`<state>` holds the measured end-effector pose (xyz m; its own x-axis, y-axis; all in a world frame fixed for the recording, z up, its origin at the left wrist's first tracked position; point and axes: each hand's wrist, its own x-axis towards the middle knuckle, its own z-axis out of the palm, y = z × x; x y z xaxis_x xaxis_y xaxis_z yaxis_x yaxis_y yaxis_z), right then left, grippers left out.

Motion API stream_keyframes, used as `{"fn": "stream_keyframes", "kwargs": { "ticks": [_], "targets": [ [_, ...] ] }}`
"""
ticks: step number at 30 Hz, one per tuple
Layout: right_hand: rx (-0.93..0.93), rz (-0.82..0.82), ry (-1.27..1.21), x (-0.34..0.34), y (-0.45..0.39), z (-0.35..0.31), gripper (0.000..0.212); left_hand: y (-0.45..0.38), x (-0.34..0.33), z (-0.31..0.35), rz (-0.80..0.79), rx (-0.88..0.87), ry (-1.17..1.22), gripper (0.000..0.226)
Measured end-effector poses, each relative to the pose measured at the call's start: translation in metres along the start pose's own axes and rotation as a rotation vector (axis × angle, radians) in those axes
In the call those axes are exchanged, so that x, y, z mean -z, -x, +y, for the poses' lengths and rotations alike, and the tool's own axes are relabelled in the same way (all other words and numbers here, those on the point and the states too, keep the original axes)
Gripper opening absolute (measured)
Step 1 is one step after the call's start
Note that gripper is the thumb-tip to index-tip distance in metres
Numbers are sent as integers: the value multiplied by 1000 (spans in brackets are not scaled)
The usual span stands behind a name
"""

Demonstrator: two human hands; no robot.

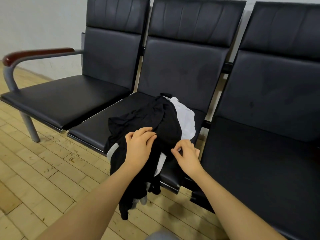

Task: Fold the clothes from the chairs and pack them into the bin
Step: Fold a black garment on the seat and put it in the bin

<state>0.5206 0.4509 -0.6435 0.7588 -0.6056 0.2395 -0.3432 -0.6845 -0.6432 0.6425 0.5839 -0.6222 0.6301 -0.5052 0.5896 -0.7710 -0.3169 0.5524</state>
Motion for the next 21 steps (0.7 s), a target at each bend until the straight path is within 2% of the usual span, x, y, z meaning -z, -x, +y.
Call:
{"fn": "stream_keyframes", "kwargs": {
  "ticks": [2,4,5,8,11,15,18,21],
  "targets": [
    [26,93,-200,11,0,-9,21,-9,7,10,11,-65,27,15],
    [65,83,-335,24,-6,-23,39,-16,12,22,4,-116,68,19],
    [107,73,-336,30,-9,-31,41,-19,13,27,1,-138,88,22],
    [200,133,-284,43,-20,-48,23,-27,21,43,3,-200,154,30],
    [201,172,-341,61,-22,-59,10,-35,32,56,20,-186,230,19],
    [242,211,-123,96,-24,-70,15,-44,41,78,-39,-47,269,14],
    [287,250,7,128,-23,-73,18,-53,45,105,-52,-46,249,15],
    [320,306,7,162,-18,-65,17,-64,46,135,-69,-85,228,18]
  ]
}}
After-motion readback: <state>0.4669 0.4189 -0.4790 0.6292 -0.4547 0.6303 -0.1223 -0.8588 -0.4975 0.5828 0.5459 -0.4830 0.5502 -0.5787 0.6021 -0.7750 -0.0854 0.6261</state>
